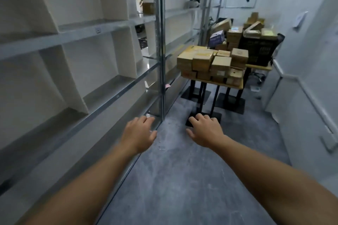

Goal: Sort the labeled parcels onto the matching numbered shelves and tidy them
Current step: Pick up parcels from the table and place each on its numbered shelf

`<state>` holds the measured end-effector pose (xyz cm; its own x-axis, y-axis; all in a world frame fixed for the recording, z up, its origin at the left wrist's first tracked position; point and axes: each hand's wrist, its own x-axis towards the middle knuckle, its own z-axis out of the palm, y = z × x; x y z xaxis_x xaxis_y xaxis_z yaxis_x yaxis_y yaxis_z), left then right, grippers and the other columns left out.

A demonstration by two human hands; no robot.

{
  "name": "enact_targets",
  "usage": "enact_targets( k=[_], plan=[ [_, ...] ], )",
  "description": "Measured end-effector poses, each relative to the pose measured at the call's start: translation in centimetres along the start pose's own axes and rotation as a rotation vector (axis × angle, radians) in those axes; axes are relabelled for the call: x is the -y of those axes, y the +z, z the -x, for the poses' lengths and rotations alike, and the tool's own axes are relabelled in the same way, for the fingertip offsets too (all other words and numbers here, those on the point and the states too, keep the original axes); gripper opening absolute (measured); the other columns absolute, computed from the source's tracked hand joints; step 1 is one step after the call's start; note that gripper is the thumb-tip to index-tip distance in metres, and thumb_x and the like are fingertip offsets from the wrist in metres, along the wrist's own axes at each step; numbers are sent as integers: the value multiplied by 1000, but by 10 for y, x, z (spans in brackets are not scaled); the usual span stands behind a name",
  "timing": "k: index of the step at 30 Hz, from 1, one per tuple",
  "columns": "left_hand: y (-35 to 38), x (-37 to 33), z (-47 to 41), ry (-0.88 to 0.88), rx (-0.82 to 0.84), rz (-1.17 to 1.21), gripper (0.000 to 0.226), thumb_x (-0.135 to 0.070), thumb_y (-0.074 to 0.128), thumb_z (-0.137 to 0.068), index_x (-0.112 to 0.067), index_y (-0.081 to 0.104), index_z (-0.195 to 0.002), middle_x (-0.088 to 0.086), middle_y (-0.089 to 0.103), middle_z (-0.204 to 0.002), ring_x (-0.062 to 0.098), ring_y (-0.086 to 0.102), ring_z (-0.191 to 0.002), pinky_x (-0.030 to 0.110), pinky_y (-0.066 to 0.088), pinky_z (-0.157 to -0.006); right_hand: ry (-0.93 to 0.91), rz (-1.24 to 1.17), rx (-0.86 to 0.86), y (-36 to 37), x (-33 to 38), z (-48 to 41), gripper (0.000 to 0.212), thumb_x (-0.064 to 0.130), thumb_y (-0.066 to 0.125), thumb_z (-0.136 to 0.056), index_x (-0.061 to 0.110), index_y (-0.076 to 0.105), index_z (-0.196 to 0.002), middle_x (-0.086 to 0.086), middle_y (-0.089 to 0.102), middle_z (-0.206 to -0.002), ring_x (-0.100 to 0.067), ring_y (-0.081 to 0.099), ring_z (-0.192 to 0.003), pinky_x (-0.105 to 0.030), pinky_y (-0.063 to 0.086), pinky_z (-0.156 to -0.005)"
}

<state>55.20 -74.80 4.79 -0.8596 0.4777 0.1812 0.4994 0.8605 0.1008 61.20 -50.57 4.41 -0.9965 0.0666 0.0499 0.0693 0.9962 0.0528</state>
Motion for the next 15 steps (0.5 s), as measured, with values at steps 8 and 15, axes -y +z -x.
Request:
enact_targets(
  k=[8, 15],
  plan=[
    [19, -86, -142, 188, -6, 30, 53, -46, 50, -93, -25, 44, -141, -1, 55, -132, 23, 51, -116, 37, 39, -97, 218, -14, 7, -9, -132, -47, 48, 53, 40, -101, 23, 44, -138, -8, 48, -138, -33, 47, -126, -48, 40, -99],
    [53, -126, -251, 325, 26, 13, 51, -47, 48, -94, -27, 41, -141, -2, 52, -134, 22, 49, -120, 36, 38, -100, 331, 18, 33, 5, -204, -99, 50, 52, 40, -101, 23, 42, -141, -9, 48, -139, -34, 47, -126, -48, 41, -99]
  ],
)
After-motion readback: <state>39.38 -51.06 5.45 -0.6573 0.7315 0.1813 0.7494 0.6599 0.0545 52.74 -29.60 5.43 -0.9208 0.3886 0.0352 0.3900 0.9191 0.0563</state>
